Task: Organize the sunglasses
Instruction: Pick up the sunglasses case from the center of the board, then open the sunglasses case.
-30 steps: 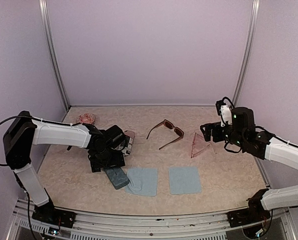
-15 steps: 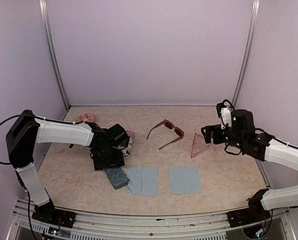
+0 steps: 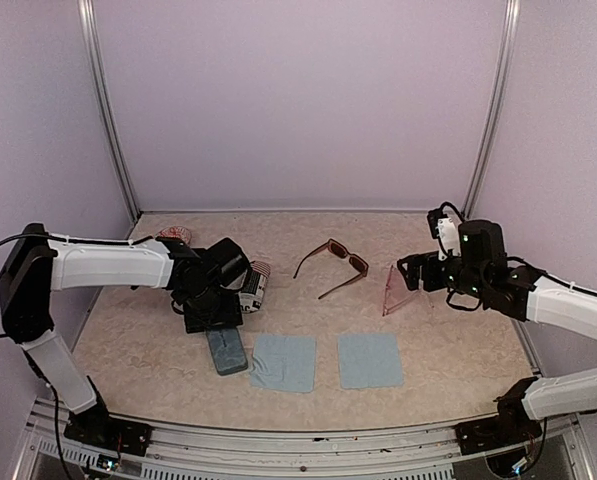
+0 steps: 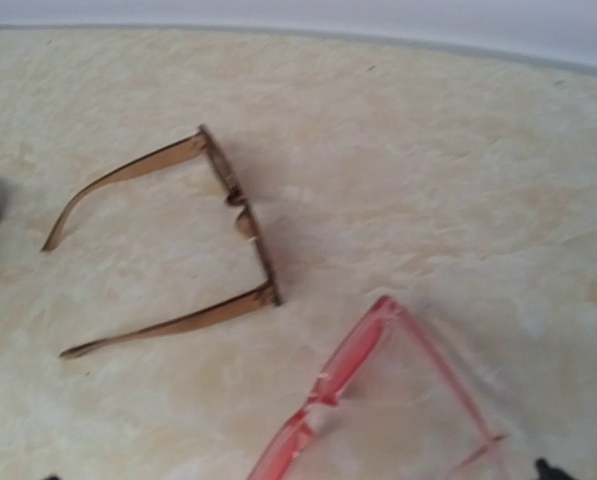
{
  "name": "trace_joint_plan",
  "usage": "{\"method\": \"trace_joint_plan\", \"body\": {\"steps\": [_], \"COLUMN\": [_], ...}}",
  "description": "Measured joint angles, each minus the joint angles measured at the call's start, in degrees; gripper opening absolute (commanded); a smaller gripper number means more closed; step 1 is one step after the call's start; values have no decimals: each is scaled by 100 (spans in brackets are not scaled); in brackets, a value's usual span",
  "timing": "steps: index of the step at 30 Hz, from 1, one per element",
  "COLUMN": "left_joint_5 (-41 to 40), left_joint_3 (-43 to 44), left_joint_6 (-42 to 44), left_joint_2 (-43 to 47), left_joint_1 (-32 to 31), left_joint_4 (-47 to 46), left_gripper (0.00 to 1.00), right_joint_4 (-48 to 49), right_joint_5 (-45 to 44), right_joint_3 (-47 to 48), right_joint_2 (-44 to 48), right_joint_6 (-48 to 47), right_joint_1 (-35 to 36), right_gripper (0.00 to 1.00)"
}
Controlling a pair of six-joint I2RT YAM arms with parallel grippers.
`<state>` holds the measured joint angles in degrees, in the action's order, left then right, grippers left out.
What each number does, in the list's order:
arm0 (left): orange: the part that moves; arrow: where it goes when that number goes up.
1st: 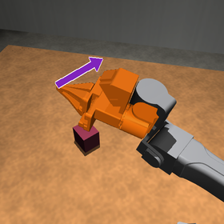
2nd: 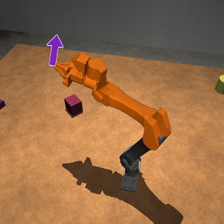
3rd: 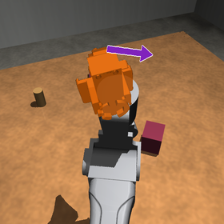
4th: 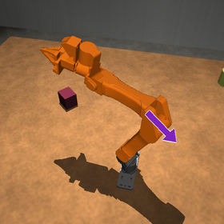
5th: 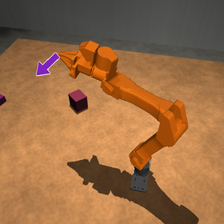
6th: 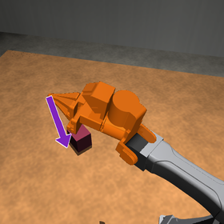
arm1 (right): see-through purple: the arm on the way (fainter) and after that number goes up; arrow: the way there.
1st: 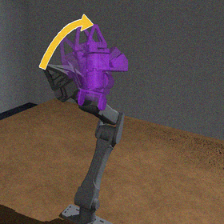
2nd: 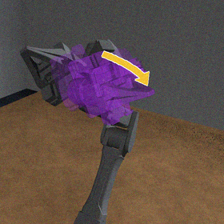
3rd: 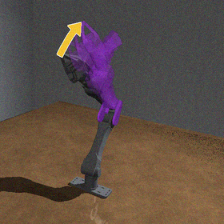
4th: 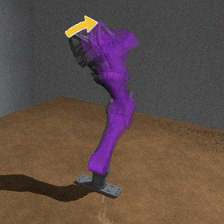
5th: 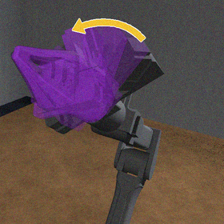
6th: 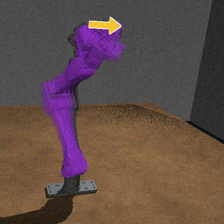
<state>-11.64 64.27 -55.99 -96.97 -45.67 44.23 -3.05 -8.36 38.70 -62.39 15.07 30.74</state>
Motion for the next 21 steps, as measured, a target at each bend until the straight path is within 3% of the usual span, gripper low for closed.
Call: {"method": "trace_joint_plan", "body": {"steps": [5, 12, 21], "left_joint_5": [74, 577, 1786], "left_joint_3": [0, 0, -125], "left_joint_6": [232, 763, 1480], "left_joint_2": [623, 1220, 1545], "left_joint_1": [0, 0, 0], "left_joint_4": [-199, -949, -2553], "left_gripper": [0, 0, 0], "right_joint_4": [79, 260, 330], "right_joint_5": [498, 1464, 2634], "right_joint_3": [4, 232, 273], "right_joint_2": [-74, -142, 114], "right_joint_6": [70, 210, 461], "right_joint_1": [-2, 0, 0], "right_gripper": [100, 99, 97]}}
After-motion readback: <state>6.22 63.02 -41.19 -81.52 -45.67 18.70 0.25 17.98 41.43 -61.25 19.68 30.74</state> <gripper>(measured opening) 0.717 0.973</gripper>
